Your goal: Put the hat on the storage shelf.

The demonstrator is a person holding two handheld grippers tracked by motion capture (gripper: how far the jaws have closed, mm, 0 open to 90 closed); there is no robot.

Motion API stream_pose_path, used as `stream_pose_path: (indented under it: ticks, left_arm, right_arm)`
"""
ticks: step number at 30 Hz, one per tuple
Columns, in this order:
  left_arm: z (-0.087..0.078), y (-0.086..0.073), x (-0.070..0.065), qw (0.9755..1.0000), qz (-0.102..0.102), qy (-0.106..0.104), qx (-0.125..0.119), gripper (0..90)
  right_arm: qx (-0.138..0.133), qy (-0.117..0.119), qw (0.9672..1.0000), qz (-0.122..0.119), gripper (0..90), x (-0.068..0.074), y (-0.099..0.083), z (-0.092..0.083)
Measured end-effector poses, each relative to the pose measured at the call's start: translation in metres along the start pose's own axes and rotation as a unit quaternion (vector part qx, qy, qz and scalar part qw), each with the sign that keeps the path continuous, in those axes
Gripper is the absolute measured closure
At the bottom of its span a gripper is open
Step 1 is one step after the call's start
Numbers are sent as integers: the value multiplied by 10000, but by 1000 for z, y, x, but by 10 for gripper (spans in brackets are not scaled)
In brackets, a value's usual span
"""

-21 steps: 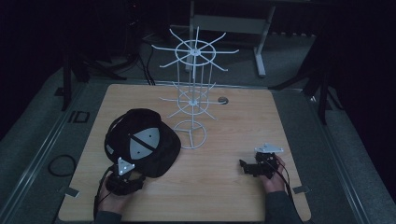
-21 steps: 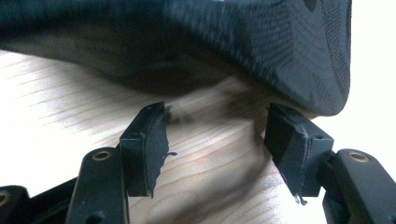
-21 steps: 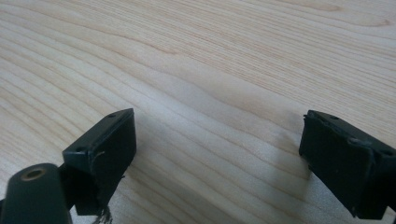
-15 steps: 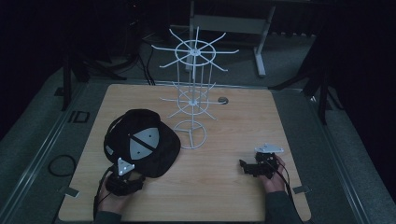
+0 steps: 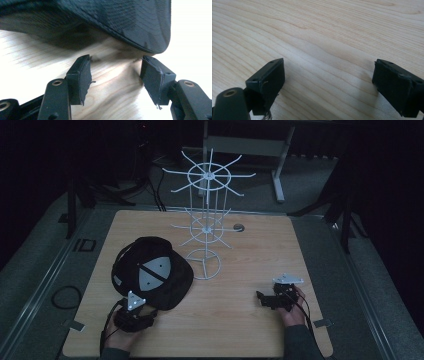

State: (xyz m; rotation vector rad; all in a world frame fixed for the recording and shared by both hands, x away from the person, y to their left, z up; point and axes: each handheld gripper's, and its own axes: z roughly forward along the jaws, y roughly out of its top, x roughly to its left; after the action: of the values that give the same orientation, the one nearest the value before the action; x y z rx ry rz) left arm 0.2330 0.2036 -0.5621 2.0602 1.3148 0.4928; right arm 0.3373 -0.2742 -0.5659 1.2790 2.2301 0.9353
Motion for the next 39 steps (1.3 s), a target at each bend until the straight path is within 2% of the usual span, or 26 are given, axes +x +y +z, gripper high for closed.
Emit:
stream_pose_path:
  ticks: [6,13,19,27,33,39]
  left_arm:
    - [-6,0,-1,9997,-39,-167,-182,412]
    - [-7,0,-6,9994,34,-262,-217,410]
    - [-6,1,-11,9992,128,-291,-228,413]
    - [0,6,-17,9992,115,-308,-248,436]
    - [8,11,-21,9993,166,-300,-174,442]
    - [12,16,-24,9993,163,-212,-249,438]
  right_arm:
    - [3,-1,10000,5,108,0,0,0]
    - [0,0,10000,0,109,0,0,0]
    - [0,3,10000,-3,109,0,0,0]
    - [-1,4,10000,-5,108,0,0,0]
    - [0,4,10000,-5,108,0,0,0]
    - [-1,5,10000,-5,108,0,0,0]
